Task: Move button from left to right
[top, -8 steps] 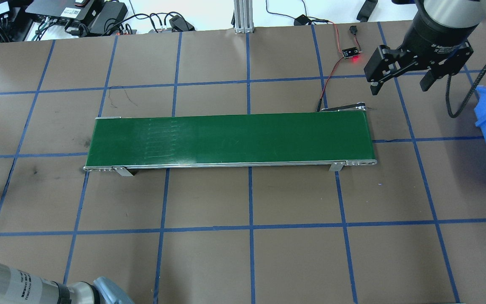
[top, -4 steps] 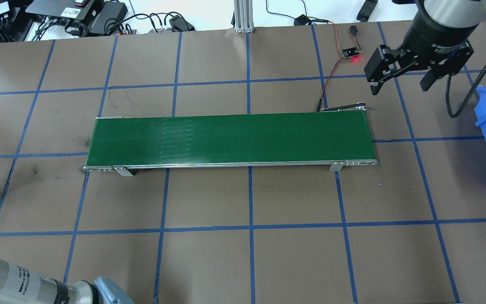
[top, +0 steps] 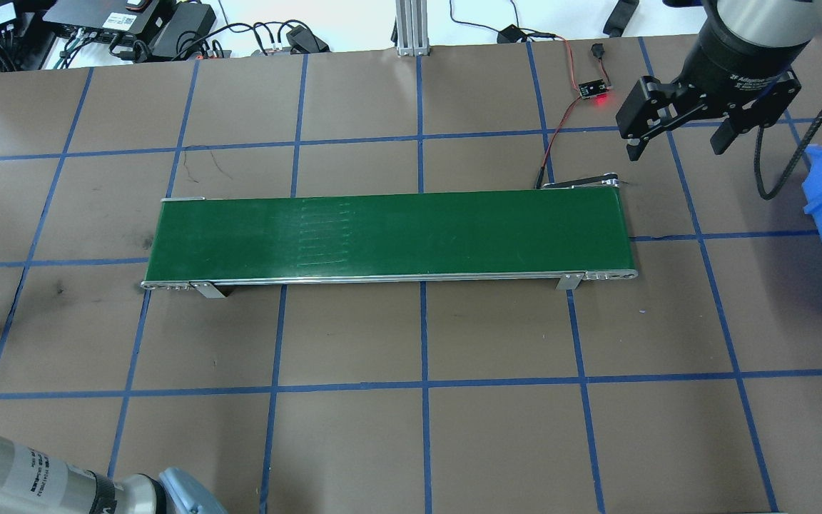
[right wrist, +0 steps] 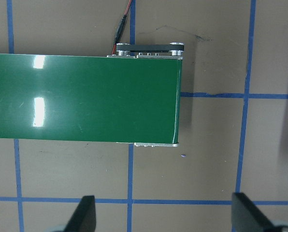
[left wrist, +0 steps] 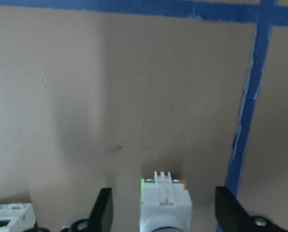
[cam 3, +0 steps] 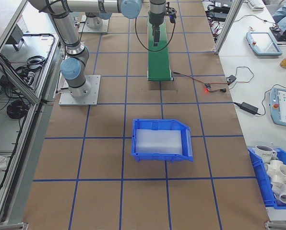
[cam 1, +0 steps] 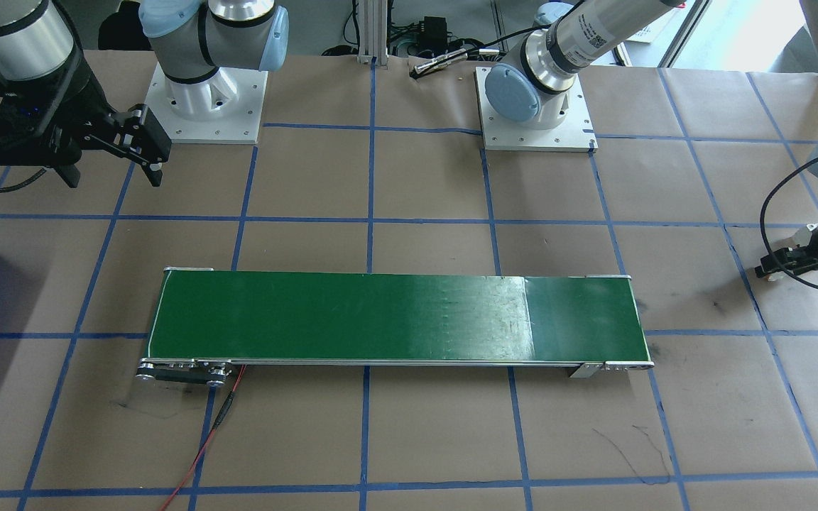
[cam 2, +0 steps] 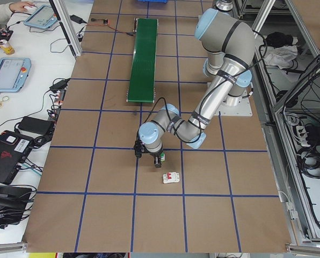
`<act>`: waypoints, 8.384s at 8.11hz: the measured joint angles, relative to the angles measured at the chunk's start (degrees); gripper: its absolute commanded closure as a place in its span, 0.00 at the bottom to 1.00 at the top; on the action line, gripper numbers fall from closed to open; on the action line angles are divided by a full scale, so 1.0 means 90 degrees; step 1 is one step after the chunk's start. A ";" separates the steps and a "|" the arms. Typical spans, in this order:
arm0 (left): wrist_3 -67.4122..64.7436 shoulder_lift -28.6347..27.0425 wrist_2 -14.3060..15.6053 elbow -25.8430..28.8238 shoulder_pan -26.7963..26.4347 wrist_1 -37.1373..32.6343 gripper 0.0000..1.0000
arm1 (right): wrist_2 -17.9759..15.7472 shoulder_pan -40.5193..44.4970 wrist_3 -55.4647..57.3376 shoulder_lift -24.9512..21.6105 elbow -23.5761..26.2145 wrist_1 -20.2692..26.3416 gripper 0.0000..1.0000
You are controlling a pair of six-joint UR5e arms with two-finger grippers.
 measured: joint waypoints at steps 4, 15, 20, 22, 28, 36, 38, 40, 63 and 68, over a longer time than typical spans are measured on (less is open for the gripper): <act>0.0000 0.0121 0.0116 0.0016 0.0001 -0.0163 1.00 | 0.0000 0.0000 -0.0002 0.0007 0.0000 0.0002 0.00; -0.3187 0.1793 -0.0753 0.0066 -0.3021 -0.1688 1.00 | 0.0000 0.0000 -0.0003 0.0010 0.0000 -0.0006 0.00; -0.3919 0.1173 -0.0784 0.0047 -0.3595 -0.1402 1.00 | 0.0000 0.0000 -0.0012 0.0019 0.0000 -0.0011 0.00; -0.4241 0.1069 -0.0796 0.0054 -0.3810 -0.1260 0.23 | 0.0000 0.0000 -0.0013 0.0019 0.0000 -0.0014 0.00; -0.4401 0.1747 -0.0772 0.0043 -0.4279 -0.1826 0.00 | 0.0000 0.0000 -0.0013 0.0020 0.0000 -0.0012 0.00; -0.4842 0.3137 -0.0255 0.0014 -0.4804 -0.2479 0.00 | 0.0000 -0.0003 -0.0013 0.0029 -0.0003 -0.0006 0.00; -0.4804 0.3100 -0.0264 0.0057 -0.4794 -0.2499 0.00 | 0.0000 -0.0002 -0.0013 0.0029 -0.0002 -0.0006 0.00; -0.4753 0.3032 -0.0593 0.0061 -0.4743 -0.2475 0.00 | 0.0000 0.0000 -0.0013 0.0029 0.0000 -0.0006 0.00; -0.4334 0.2914 -0.0735 -0.0164 -0.4718 -0.2028 0.00 | 0.0727 0.0131 0.1538 0.1730 0.0724 -0.2658 0.00; -0.4336 0.3122 -0.1017 -0.0169 -0.4737 -0.2105 0.00 | 0.0805 0.0651 0.2288 0.1808 0.0743 -0.2819 0.01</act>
